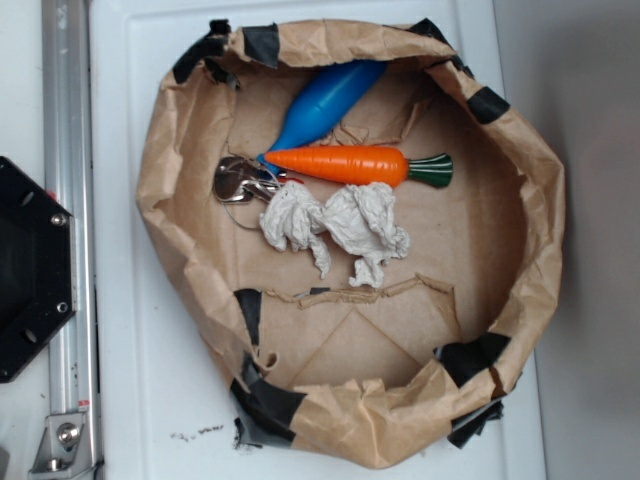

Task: Grab the white paper.

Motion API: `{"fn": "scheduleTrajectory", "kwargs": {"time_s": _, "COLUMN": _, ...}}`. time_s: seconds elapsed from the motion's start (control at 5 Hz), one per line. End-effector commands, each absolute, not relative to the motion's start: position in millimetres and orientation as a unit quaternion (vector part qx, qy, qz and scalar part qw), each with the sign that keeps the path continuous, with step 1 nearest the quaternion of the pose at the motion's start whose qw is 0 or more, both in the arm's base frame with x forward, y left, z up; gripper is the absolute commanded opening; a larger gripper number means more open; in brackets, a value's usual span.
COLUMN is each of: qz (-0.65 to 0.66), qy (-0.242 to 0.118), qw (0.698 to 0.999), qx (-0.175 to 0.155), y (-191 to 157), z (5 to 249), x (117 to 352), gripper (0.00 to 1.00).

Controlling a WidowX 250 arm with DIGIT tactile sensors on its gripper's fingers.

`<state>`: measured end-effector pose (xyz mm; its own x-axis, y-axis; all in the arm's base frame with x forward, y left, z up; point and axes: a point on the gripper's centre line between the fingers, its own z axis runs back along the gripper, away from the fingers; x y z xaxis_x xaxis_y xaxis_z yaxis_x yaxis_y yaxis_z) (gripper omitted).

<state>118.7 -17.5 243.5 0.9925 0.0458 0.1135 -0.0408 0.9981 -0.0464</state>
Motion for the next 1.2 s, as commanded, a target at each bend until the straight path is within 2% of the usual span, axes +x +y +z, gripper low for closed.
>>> {"fn": "scheduleTrajectory", "kwargs": {"time_s": 0.0, "qz": 0.022, "qy": -0.057, "qw": 0.998, "qx": -0.022, "y": -18, "z": 244, "x": 119, "gripper": 1.00}}
{"fn": "scheduleTrajectory", "kwargs": {"time_s": 0.2, "qz": 0.109, "qy": -0.089, "qw": 0.989, "qx": -0.037, "y": -18, "z": 212, "x": 154, "gripper": 1.00}}
{"fn": "scheduleTrajectory", "kwargs": {"time_s": 0.4, "qz": 0.206, "qy": -0.102, "qw": 0.972, "qx": -0.054, "y": -19, "z": 189, "x": 202, "gripper": 1.00}}
{"fn": "scheduleTrajectory", "kwargs": {"time_s": 0.6, "qz": 0.262, "qy": -0.111, "qw": 0.957, "qx": -0.056, "y": -9, "z": 149, "x": 235, "gripper": 1.00}}
{"fn": "scheduleTrajectory", "kwargs": {"time_s": 0.8, "qz": 0.240, "qy": -0.063, "qw": 0.969, "qx": 0.004, "y": 5, "z": 96, "x": 252, "gripper": 1.00}}
{"fn": "scheduleTrajectory", "kwargs": {"time_s": 1.0, "qz": 0.196, "qy": -0.036, "qw": 0.979, "qx": 0.032, "y": 12, "z": 54, "x": 262, "gripper": 1.00}}
